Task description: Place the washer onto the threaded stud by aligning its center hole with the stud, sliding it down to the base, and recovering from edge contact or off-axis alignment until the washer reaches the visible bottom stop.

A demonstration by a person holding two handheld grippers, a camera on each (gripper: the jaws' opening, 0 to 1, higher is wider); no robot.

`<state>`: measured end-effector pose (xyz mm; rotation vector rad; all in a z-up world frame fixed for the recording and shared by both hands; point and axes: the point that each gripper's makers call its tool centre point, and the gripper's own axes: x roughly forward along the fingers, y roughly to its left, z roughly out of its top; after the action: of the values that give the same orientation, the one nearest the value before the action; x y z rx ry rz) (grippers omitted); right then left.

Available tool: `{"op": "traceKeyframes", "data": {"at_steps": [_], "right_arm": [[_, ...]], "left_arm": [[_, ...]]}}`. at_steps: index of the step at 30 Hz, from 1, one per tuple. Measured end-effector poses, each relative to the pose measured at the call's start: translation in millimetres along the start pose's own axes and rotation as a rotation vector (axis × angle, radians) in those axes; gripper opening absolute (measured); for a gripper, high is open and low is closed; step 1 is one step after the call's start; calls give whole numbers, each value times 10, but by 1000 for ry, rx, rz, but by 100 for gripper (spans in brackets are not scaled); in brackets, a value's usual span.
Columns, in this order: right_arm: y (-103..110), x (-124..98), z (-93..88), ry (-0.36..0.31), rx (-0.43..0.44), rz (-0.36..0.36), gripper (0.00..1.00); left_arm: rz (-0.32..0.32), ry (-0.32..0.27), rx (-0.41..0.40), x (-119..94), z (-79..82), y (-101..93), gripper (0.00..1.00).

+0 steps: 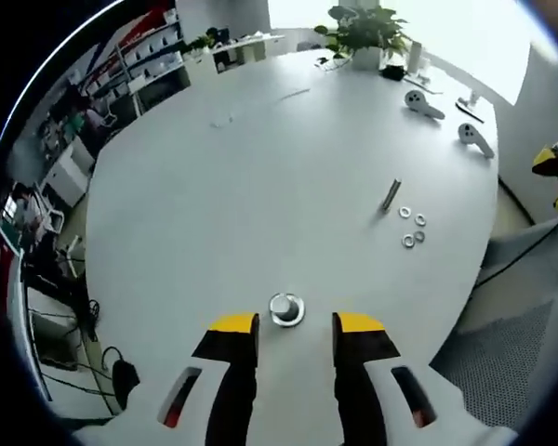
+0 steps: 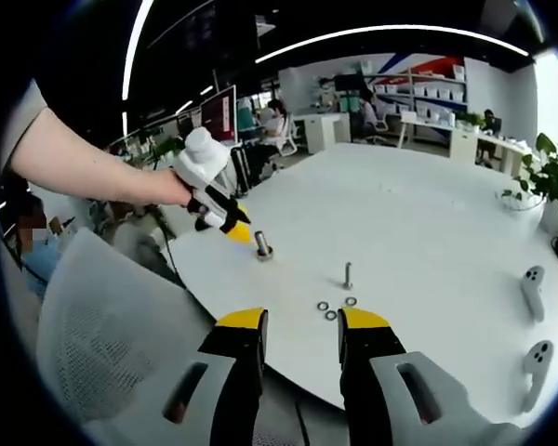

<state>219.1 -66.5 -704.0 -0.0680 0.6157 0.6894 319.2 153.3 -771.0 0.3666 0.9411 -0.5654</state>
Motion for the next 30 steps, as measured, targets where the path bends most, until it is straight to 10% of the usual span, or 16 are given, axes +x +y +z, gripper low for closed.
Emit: {"op": "traceKeyframes", "data": {"at_steps": [14,30], "right_arm": [[1,-21,55,-28,-9,-4,32],[-117,-12,-39,26,-29,-74,33]], "left_arm": [[51,-132,-58,-492,-24,-108,32],[-48,-389,-131,-997,247,-556,33]]}}
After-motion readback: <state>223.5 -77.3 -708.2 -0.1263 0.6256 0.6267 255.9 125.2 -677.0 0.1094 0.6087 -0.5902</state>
